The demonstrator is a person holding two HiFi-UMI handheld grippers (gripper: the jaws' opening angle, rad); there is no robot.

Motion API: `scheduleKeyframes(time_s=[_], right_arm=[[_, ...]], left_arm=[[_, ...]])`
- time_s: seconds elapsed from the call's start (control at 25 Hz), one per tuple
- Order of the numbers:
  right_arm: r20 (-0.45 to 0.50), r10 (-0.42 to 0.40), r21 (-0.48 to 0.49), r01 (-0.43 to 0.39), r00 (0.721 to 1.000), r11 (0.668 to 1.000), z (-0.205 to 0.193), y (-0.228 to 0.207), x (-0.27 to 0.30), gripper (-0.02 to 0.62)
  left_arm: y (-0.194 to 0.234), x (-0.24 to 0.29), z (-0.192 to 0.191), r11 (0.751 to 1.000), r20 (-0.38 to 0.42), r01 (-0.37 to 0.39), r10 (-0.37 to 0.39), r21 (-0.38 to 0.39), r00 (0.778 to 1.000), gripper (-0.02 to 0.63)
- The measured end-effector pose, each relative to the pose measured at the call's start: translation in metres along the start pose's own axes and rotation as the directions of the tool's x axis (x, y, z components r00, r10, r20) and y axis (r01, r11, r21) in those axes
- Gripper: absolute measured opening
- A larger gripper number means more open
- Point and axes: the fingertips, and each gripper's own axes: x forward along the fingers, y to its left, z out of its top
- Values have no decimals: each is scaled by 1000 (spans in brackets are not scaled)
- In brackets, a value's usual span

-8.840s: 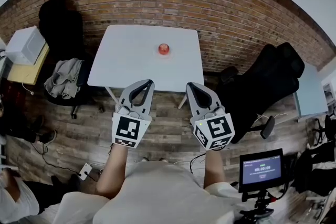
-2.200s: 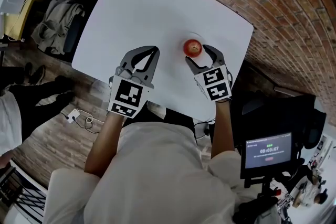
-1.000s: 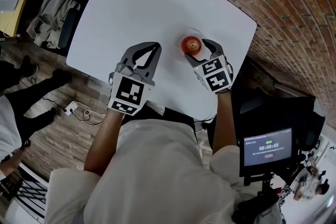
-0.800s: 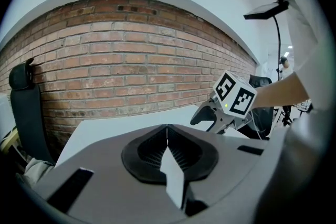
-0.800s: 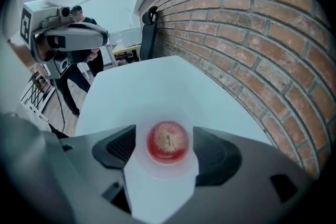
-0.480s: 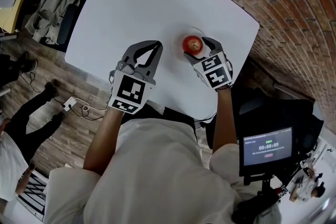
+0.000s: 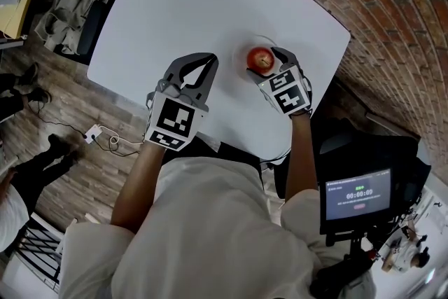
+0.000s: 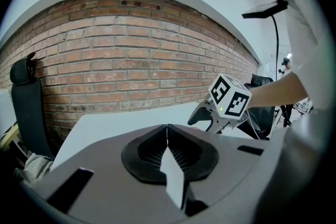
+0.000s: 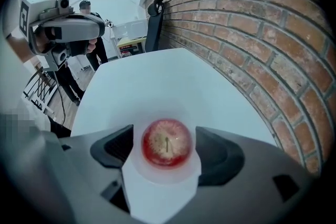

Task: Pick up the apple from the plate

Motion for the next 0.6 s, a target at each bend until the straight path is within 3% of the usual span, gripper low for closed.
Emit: scheduleKeyframes(time_s=[0.6], right_arm=[[1,48,-8,-48,999,999,-1,1,12,394]], left_arm=[[6,2,-6,1000,-9,-5,5,-16,1000,6]])
